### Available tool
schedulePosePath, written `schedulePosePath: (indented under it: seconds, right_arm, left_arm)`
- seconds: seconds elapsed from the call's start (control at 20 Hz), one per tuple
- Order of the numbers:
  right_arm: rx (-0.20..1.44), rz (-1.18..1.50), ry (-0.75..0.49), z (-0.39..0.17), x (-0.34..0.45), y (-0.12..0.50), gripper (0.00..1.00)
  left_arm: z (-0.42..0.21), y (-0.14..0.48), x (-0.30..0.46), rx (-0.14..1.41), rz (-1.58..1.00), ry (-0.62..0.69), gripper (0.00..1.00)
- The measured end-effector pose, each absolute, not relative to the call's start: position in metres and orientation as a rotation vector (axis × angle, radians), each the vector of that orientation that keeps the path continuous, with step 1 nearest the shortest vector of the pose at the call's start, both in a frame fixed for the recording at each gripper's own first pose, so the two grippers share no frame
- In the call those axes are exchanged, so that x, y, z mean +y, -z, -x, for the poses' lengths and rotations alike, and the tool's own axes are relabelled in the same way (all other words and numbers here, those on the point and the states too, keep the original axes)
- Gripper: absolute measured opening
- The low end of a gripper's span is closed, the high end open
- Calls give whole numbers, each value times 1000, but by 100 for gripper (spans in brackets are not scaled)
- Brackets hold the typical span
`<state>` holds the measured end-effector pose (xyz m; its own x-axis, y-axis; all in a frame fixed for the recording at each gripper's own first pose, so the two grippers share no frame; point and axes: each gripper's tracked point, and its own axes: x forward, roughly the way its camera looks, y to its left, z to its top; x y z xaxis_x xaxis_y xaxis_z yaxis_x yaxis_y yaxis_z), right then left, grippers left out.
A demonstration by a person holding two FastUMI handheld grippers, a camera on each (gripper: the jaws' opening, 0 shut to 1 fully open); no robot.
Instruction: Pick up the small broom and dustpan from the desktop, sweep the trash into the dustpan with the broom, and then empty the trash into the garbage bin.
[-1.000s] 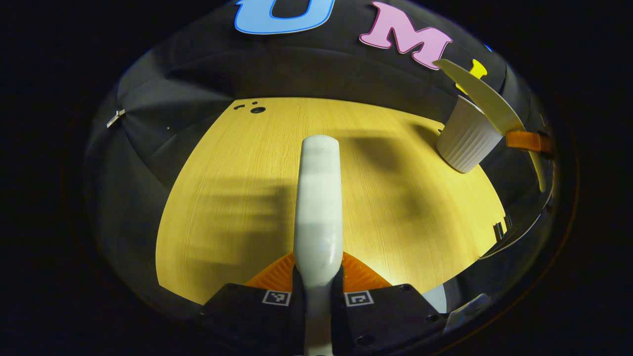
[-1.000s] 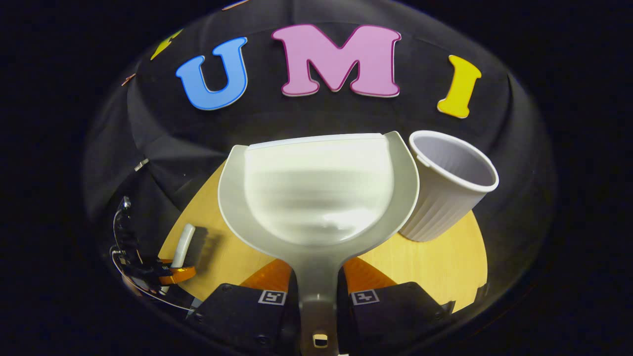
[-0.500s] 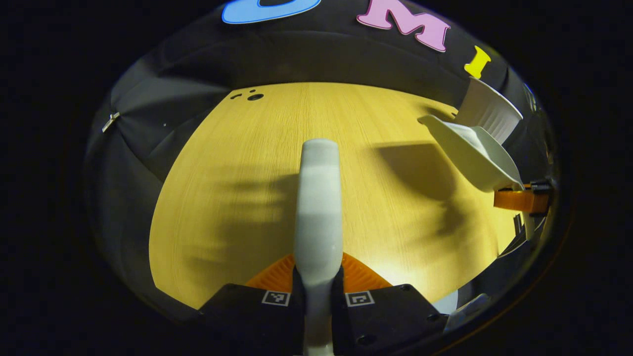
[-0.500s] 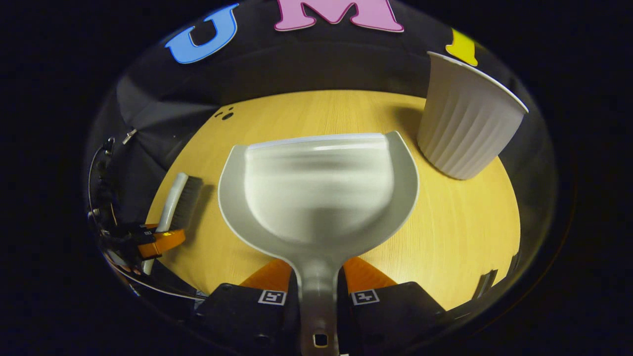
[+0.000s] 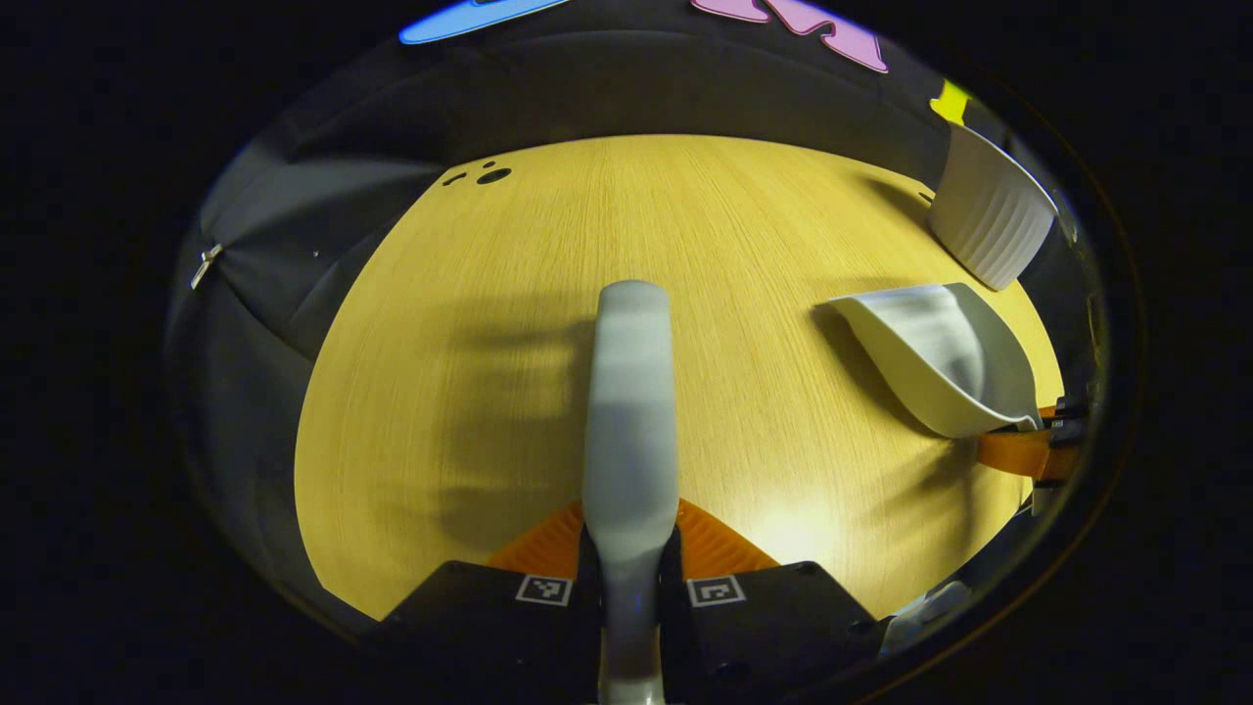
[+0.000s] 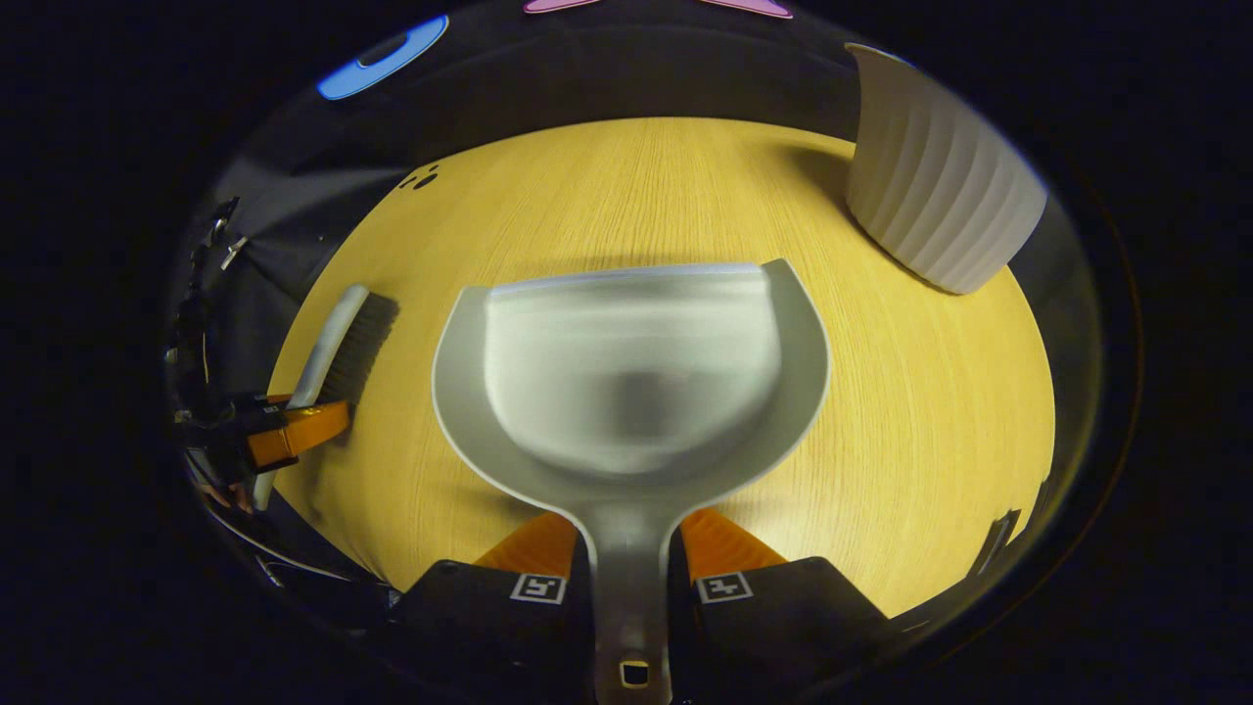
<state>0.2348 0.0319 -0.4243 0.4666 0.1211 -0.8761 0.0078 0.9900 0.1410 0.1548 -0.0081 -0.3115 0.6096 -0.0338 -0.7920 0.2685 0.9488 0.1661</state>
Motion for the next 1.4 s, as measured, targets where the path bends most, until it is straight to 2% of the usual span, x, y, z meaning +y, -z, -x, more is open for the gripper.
schedulePosePath:
  seconds: [0.1,0.15,0.2,0.35,0.4,0.45,0.5,0.6,0.65,0.7,0.75,0.8,1.0,1.05,1.1,1.15,1.4]
  right_arm:
    - [1086,-102,-66,-235,31,427,34]
    - [1089,-100,-67,-233,32,428,34]
    - [1090,-97,-68,-234,32,429,35]
    - [1097,-96,-69,-232,32,430,35]
    - [1104,-98,-71,-231,33,431,40]
    - [1102,-112,-77,-231,35,430,41]
    - [1100,-121,-77,-232,37,430,38]
    - [1095,-144,-89,-232,40,425,45]
    - [1091,-158,-98,-231,44,422,60]
    - [1085,-165,-100,-230,44,418,65]
    - [1070,-165,-97,-231,42,409,89]
    - [1048,-167,-92,-232,41,406,99]
    - [921,-166,-41,-232,27,350,99]
    - [881,-167,-25,-233,22,335,99]
    - [835,-163,-9,-235,17,319,99]
    - [783,-148,5,-237,13,303,99]
    - [498,-133,32,-237,8,207,99]
  left_arm:
    - [-155,316,-10,913,-297,172,29]
    - [-155,317,-11,916,-301,167,32]
    - [-155,317,-13,917,-307,166,29]
    - [-150,318,-15,934,-309,176,38]
    - [-149,317,-16,936,-307,179,35]
    - [-147,317,-19,935,-298,188,39]
    - [-145,316,-22,935,-287,201,43]
    - [-142,311,-26,917,-257,211,81]
    - [-138,305,-25,901,-243,208,100]
    - [-137,297,-25,880,-232,206,95]
    - [-134,289,-24,863,-218,206,95]
    - [-132,280,-24,845,-203,206,95]
    - [-117,227,-25,715,-168,228,99]
    - [-112,213,-27,667,-158,233,96]
    - [-107,196,-27,609,-151,227,99]
    - [-104,178,-29,548,-140,237,96]
    - [-71,90,-32,241,-170,227,96]
